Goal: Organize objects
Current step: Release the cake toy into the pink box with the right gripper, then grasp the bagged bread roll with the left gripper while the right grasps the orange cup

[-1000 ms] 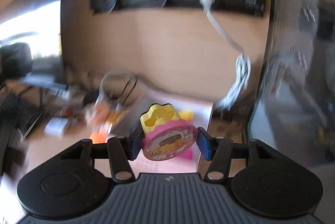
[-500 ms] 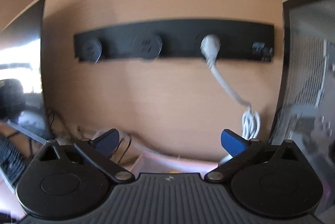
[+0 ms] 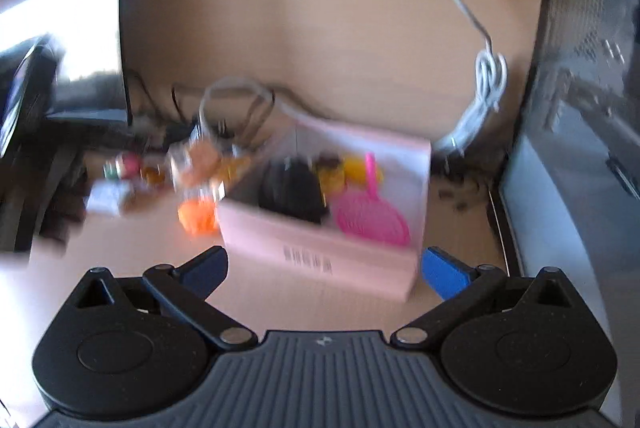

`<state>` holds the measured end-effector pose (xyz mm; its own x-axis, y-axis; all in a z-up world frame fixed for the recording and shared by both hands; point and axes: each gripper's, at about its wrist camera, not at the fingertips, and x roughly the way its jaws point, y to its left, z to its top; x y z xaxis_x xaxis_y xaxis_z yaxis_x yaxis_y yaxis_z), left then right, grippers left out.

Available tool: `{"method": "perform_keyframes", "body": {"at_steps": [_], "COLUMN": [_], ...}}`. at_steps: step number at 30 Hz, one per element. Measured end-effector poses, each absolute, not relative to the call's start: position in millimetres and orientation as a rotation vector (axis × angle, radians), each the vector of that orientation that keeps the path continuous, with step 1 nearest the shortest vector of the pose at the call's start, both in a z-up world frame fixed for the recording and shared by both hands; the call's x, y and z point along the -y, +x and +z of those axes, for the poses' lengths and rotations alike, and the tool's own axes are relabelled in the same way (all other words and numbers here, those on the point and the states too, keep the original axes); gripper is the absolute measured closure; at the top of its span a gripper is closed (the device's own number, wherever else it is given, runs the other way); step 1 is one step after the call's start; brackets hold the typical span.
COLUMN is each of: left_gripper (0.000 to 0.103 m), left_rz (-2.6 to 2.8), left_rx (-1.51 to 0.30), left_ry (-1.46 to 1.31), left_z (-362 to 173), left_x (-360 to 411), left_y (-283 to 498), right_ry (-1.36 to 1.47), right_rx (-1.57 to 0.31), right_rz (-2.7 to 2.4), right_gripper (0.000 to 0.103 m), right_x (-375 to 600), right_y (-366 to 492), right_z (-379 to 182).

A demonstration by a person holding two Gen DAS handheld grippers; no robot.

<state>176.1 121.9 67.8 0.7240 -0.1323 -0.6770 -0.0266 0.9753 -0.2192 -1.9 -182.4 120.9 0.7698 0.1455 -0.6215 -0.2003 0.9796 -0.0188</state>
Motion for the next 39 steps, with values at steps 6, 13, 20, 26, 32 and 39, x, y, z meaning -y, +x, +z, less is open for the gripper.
{"method": "perform_keyframes", "body": {"at_steps": [6, 13, 20, 26, 32, 39], "left_gripper": [0.049, 0.04, 0.059, 0.06, 0.06, 0.06], "left_rz": [-0.067, -0.016, 0.036, 0.024, 0.062, 0.187], "left_rx": [-0.852, -0.833, -0.863, -0.837, -0.797, -0.743], "left_ry": [-0.143, -0.104, -0.164, -0.315, -0.379, -0.511], "left_z": [47, 33, 42, 59, 84, 103], "left_x": [-102, -88, -104, -121, -137, -178], "left_y": [229, 237, 203, 122, 41, -34], "right_ry": [-0.132, -0.127, -0.139, -0.154, -0.188, -0.269], "right_rx": [-0.753, -0.793, -0.774, -0.736, -0.749, -0.696], "right_rz": [0.16, 0.109, 0.117, 0.181, 0.289, 0.372], "right_gripper": [0.0, 0.0, 0.0, 0.0, 0.0, 0.0], "right_x": [189, 202, 202, 193, 172, 124], "right_y": [-33, -48, -52, -51, -34, -11], "right_z": [94, 87, 89, 85, 67, 58]}}
